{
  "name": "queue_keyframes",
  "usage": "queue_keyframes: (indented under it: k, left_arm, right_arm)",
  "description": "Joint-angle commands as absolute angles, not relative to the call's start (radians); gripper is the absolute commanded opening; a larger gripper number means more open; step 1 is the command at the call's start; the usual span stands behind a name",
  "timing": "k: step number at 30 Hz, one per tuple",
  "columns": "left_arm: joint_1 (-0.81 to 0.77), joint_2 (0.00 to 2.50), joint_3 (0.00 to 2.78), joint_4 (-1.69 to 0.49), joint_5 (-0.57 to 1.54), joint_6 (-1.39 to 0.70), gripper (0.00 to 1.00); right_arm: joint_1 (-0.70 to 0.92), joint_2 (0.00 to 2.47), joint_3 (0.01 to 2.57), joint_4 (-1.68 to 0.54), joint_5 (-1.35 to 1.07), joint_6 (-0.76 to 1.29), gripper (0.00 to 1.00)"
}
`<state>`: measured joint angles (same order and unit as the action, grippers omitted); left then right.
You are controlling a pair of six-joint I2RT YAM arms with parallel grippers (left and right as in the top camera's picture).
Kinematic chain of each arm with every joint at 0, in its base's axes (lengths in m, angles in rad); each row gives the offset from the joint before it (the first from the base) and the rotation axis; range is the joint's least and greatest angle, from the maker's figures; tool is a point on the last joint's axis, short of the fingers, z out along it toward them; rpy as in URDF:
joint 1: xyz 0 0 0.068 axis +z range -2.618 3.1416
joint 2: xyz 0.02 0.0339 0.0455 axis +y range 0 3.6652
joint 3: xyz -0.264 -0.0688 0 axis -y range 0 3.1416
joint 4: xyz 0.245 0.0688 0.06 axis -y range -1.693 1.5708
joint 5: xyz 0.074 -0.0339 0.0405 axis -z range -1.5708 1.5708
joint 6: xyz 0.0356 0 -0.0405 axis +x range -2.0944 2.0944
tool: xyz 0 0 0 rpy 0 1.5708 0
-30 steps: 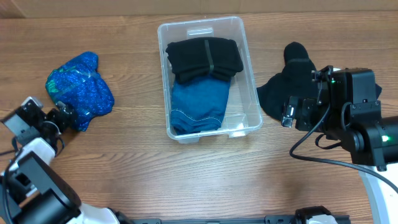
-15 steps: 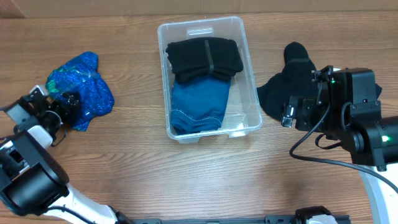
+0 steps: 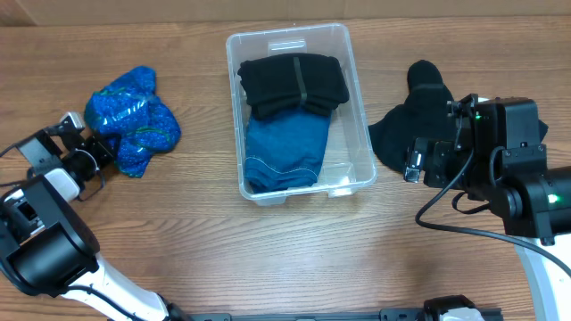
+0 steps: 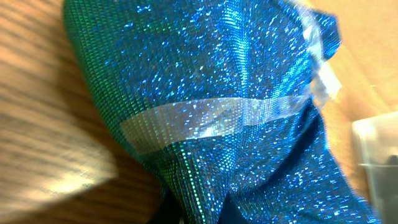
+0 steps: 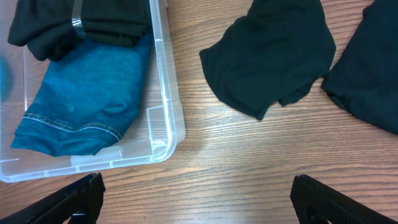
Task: Pack container
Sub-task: 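Reach the left gripper to the sparkly blue fabric and grasp it, then lift the sparkly fabric with the left gripper and drop it into the bin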
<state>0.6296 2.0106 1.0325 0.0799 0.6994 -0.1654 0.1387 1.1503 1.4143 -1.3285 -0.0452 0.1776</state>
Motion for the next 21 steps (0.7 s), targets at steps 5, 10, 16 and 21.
queue_keyframes:
  k: [5, 10, 16, 21]
  left_arm:
    - [0.620, 1.729, 1.182, -0.136, 0.815, -0.056, 0.04]
    - [0.593, 1.532, 1.209, -0.149, 0.978, -0.056, 0.04]
    - [0.459, 1.401, 1.228, -0.142, 1.214, -0.025, 0.04]
    - [0.271, 1.393, 1.249, 0.022, 1.506, -0.022, 0.04]
  right_arm:
    - [0.136, 1.149, 1.415, -1.326, -0.047, 0.167, 1.00]
    - [0.136, 1.149, 1.415, -1.326, -0.047, 0.167, 1.00]
    - [0.136, 1.149, 1.415, -1.326, -0.047, 0.167, 1.00]
    - [0.136, 1.149, 1.415, -1.326, -0.047, 0.167, 1.00]
